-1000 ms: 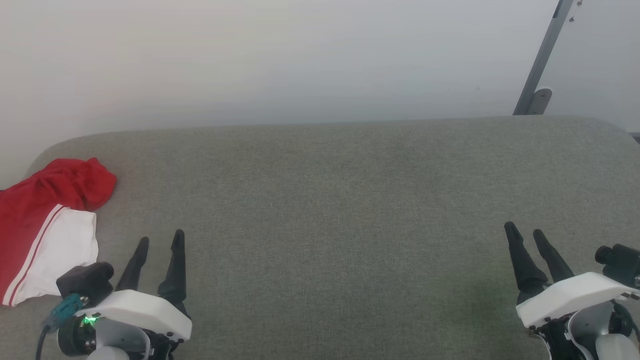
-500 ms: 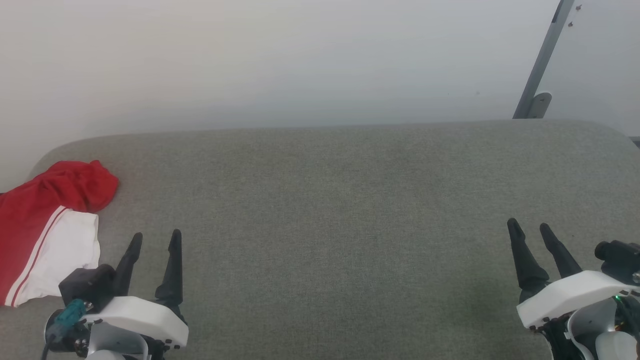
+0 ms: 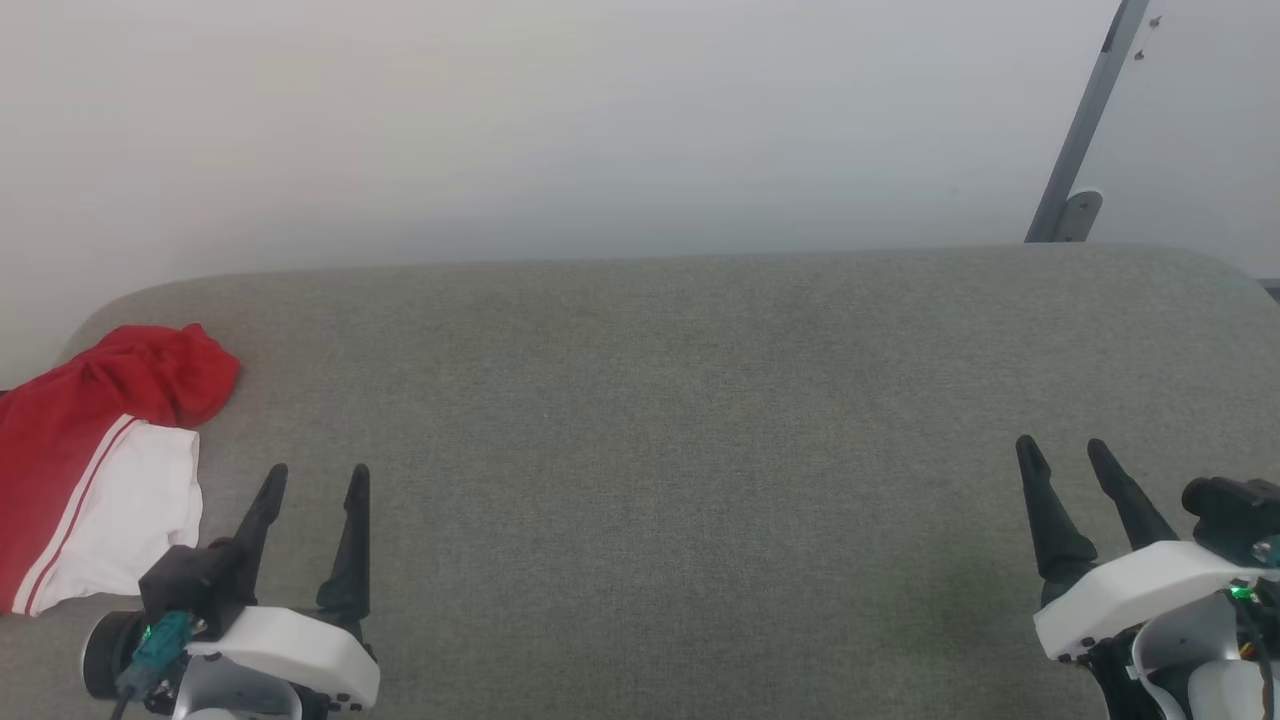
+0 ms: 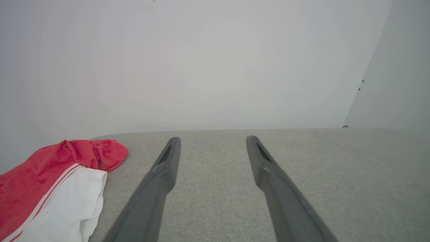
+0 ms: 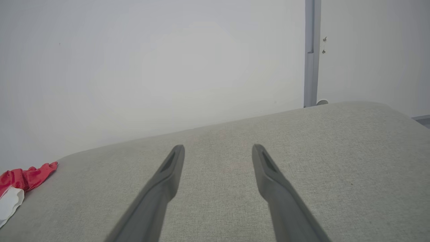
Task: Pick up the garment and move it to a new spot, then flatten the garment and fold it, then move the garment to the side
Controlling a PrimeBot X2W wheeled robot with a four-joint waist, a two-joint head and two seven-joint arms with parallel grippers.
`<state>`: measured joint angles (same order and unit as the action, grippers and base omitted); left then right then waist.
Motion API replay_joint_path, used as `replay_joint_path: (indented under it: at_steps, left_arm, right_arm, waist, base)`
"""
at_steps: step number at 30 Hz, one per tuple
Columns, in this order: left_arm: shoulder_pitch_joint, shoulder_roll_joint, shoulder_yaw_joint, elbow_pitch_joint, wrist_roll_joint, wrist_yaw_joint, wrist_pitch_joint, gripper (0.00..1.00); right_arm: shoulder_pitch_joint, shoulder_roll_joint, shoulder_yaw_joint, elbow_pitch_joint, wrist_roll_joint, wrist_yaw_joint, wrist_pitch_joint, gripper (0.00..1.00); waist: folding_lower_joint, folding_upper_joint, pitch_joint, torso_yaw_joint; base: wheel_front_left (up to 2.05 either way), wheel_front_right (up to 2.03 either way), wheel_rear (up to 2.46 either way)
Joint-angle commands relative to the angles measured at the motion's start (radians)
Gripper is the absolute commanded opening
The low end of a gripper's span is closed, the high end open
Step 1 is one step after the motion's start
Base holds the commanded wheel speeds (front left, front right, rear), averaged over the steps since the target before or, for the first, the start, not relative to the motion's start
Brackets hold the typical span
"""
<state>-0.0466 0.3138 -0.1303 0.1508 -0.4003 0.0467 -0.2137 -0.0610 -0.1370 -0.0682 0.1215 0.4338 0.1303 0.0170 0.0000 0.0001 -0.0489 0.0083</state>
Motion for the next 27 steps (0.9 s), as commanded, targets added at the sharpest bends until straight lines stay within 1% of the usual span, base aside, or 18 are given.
replay_joint_path:
  at_steps: [1,18,24,27]
  left_arm:
    - [0.001,0.008,-0.003,-0.010,0.029,-0.005,-0.012,1.00]
    - [0.015,0.013,-0.006,-0.016,0.131,-0.001,-0.043,1.00]
    - [0.019,0.009,0.008,-0.018,0.148,-0.007,-0.054,1.00]
    - [0.021,0.002,0.020,-0.013,0.129,-0.012,-0.053,1.00]
  right_arm:
    - [0.002,-0.008,0.002,-0.014,-0.024,0.001,-0.010,1.00]
    - [0.009,-0.023,0.013,-0.036,-0.149,0.001,-0.023,1.00]
    - [0.009,-0.029,0.015,-0.037,-0.187,0.001,-0.029,1.00]
    - [0.007,-0.031,0.016,-0.032,-0.185,0.001,-0.029,1.00]
  waist:
    - [0.0000,-0.0001,-0.001,0.000]
    - [0.0000,-0.0001,-0.009,0.002]
    - [0.0000,-0.0001,-0.013,0.002]
    - [0.0000,-0.0001,-0.014,0.001]
  base:
    - [0.00,0.00,0.00]
    - [0.00,0.00,0.00]
    - [0.00,0.00,0.00]
    - [0.00,0.00,0.00]
